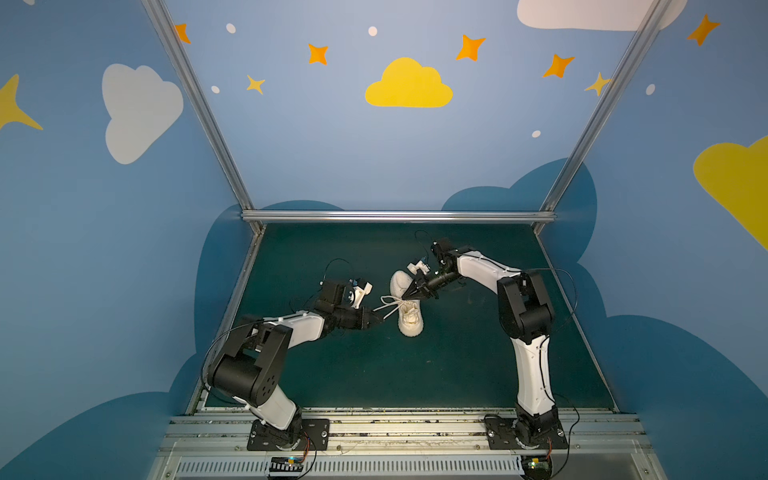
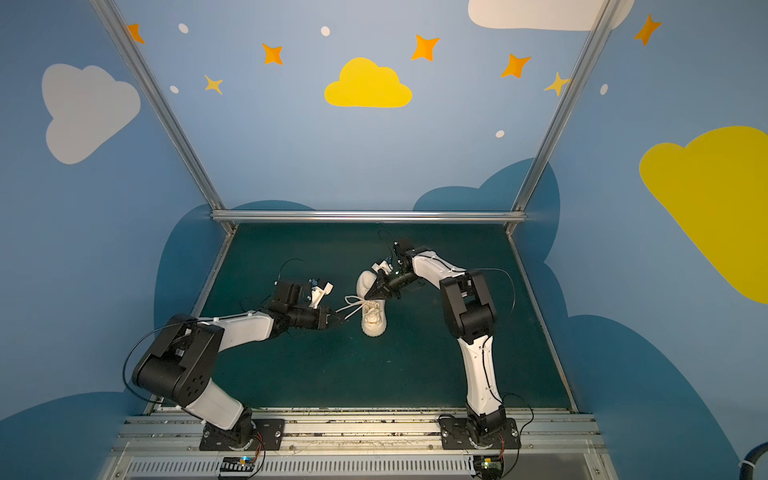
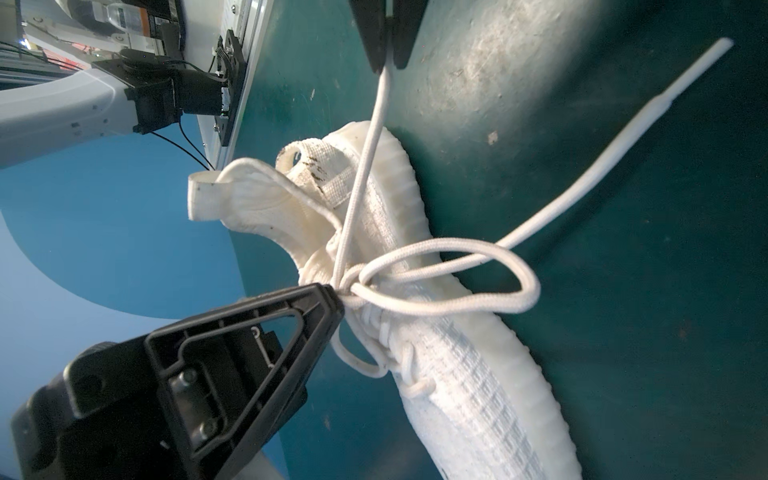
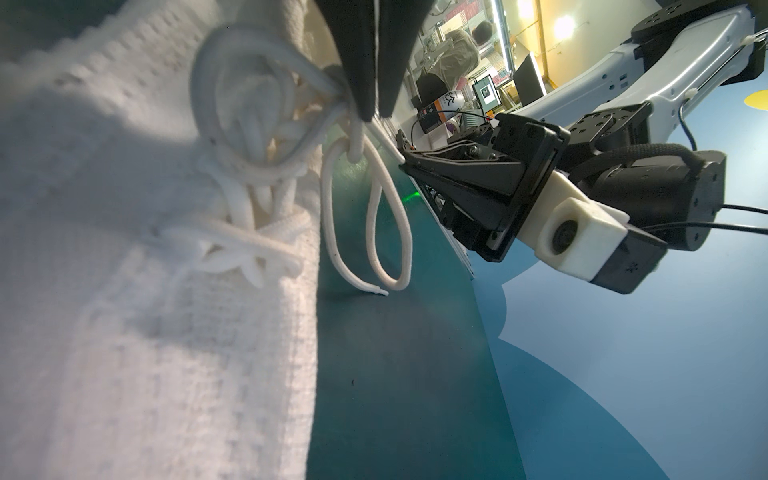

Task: Tie the shoes

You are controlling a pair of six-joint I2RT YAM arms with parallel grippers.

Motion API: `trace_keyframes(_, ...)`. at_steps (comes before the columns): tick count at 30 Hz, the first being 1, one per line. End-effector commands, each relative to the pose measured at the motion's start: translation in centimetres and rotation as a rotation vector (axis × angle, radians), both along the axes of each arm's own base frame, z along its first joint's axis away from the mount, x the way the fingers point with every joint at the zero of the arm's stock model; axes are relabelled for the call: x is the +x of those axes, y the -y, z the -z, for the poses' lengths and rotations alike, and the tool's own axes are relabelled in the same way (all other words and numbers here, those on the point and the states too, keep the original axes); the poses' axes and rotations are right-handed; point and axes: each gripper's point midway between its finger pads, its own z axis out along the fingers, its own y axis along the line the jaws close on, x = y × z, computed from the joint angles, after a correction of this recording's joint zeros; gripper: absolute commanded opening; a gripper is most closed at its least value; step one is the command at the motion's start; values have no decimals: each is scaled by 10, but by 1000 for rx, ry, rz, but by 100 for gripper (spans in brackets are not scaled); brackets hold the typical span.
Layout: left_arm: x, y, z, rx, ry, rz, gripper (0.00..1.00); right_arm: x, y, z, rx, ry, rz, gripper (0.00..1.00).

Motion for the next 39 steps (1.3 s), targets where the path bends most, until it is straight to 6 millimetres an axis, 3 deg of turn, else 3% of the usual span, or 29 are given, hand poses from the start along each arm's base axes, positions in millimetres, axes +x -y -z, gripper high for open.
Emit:
trace_keyframes(1, 6, 6, -13, -58, 27, -12, 35, 1, -2, -7, 33, 6, 1, 8)
trace_keyframes(3, 13, 6, -19, -73, 35, -34, 46, 1, -3, -12, 51, 10, 2, 8)
trace_keyframes(8, 28, 9, -32, -119, 43, -98, 61, 1, -3, -28, 83, 27, 12, 10)
trace_keyframes(16, 47, 12, -20, -138, 14, -171, 75, 1, 2, -44, 103, 44, 25, 11)
trace_keyframes(20, 54, 11, -7, -96, 0, -188, 78, 3, 9, -51, 111, 53, 43, 11)
trace_keyframes(29, 67, 31, -6, -179, -15, -232, 80, 7, 29, -57, 109, 64, 76, 11)
trace_keyframes(39, 86, 40, -10, -229, 0, -273, 80, 5, 38, -58, 109, 65, 87, 10)
